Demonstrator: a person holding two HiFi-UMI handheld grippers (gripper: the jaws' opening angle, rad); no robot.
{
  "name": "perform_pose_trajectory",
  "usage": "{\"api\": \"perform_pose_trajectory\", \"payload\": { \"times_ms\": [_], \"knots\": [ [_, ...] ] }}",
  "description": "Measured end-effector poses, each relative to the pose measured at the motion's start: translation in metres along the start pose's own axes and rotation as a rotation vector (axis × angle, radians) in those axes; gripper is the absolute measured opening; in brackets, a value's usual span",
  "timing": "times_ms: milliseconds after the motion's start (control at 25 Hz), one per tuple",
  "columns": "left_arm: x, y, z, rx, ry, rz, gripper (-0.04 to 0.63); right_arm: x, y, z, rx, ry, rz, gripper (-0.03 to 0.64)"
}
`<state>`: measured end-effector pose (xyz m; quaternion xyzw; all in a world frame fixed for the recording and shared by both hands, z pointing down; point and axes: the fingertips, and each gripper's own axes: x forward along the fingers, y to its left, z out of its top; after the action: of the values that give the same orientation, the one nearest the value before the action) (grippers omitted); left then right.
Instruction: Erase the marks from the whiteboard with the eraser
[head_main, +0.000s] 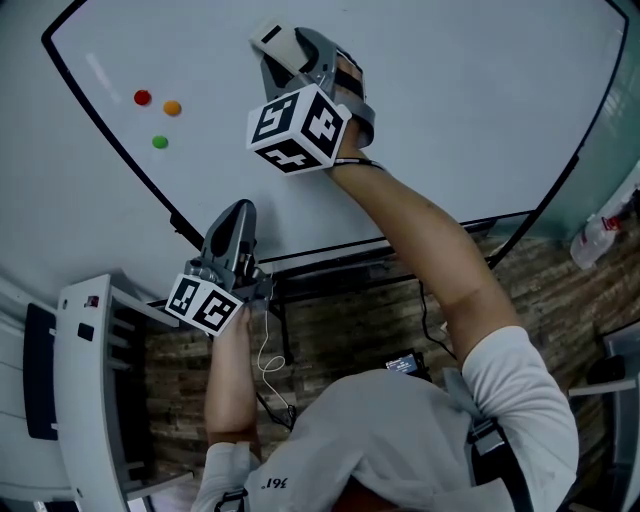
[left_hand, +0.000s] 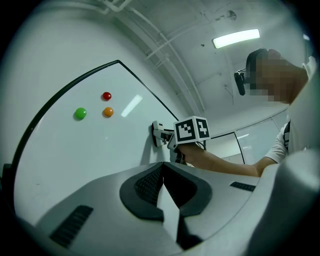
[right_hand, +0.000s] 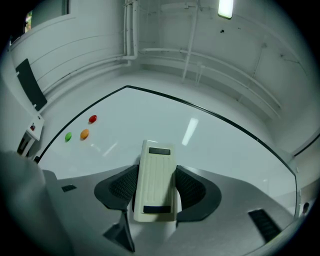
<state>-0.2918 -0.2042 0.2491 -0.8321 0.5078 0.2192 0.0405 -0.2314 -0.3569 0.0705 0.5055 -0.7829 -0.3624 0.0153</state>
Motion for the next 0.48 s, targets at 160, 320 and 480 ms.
{"api": "perform_pose_trajectory", "payload": {
  "times_ms": [160, 320, 480],
  "knots": [
    [0.018, -0.012, -0.01, -0.01, 0.01, -0.022, 0.008, -0.006, -0.027, -0.014, 0.009, 0.009, -0.023, 0.255],
    [0.035, -0.021, -0.018, -0.019, 0.019, -0.05, 0.008, -0.01, -0.048, -0.028, 0.013, 0.021, -0.04, 0.255],
    [0.052, -0.034, -0.027, -0.029, 0.026, -0.076, 0.008, -0.017, -0.074, -0.043, 0.005, 0.032, -0.065, 0.255]
  ]
}}
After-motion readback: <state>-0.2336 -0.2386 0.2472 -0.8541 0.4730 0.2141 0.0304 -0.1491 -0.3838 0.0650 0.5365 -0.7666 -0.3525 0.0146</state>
